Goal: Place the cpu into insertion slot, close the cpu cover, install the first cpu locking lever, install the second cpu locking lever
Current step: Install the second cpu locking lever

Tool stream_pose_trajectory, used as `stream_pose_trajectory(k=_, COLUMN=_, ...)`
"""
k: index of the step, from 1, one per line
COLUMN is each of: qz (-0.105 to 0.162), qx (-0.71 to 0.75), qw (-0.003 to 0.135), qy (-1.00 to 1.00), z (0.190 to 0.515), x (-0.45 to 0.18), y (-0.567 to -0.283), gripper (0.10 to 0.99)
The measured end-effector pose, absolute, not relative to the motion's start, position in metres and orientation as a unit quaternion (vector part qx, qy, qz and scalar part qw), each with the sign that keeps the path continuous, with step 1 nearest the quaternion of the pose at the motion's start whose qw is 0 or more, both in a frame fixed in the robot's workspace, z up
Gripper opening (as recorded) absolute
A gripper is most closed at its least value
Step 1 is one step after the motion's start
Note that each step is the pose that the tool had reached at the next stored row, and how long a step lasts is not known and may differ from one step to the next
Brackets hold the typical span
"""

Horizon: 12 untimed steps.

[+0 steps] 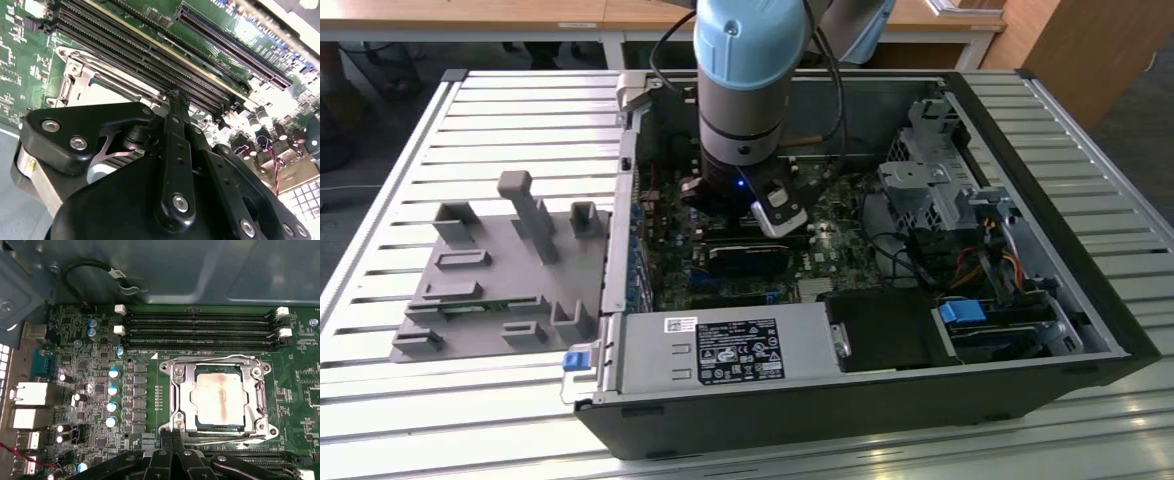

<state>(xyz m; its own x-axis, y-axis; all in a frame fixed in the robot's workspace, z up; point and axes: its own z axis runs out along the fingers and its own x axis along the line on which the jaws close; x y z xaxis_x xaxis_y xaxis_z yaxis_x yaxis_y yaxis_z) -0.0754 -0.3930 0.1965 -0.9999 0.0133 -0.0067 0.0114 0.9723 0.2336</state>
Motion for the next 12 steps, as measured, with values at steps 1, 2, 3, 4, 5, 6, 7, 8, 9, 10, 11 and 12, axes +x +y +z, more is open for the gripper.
stream_pose_trajectory(k=1, qz=0.118, qx=0.006, qw=0.004, qy=0.993, z=0.1959, x=-0.0755, y=-0.3928, gripper=0.11)
stream_pose_trajectory(k=2, qz=0.119, qx=0.006, qw=0.004, qy=0.993, z=0.1954, x=-0.0755, y=-0.3925, gripper=0.11)
stream_pose_trajectory(k=3, qz=0.119, qx=0.006, qw=0.004, qy=0.993, z=0.195, x=-0.0756, y=-0.3923, gripper=0.11)
stream_pose_trajectory(k=4, qz=0.12, qx=0.006, qw=0.004, qy=0.993, z=0.1948, x=-0.0757, y=-0.392, gripper=0.11)
stream_pose_trajectory(k=5, qz=0.12, qx=0.006, qw=0.004, qy=0.993, z=0.1945, x=-0.076, y=-0.3916, gripper=0.11)
stream_pose_trajectory(k=6, qz=0.121, qx=0.006, qw=0.004, qy=0.993, z=0.1941, x=-0.0762, y=-0.3911, gripper=0.11)
stream_pose_trajectory(k=7, qz=0.122, qx=0.006, qw=0.004, qy=0.993, z=0.1938, x=-0.0765, y=-0.3907, gripper=0.11)
stream_pose_trajectory(k=8, qz=0.122, qx=0.006, qw=0.004, qy=0.992, z=0.1934, x=-0.0768, y=-0.3901, gripper=0.11)
stream_pose_trajectory(k=9, qz=0.123, qx=0.006, qw=0.004, qy=0.992, z=0.1929, x=-0.0773, y=-0.3896, gripper=0.11)
stream_pose_trajectory(k=10, qz=0.123, qx=0.006, qw=0.004, qy=0.992, z=0.1923, x=-0.0779, y=-0.3891, gripper=0.11)
stream_pose_trajectory(k=11, qz=0.123, qx=0.006, qw=0.004, qy=0.992, z=0.1916, x=-0.0787, y=-0.3887, gripper=0.11)
stream_pose_trajectory(k=12, qz=0.123, qx=0.006, qw=0.004, qy=0.992, z=0.191, x=-0.0793, y=-0.3885, gripper=0.11)
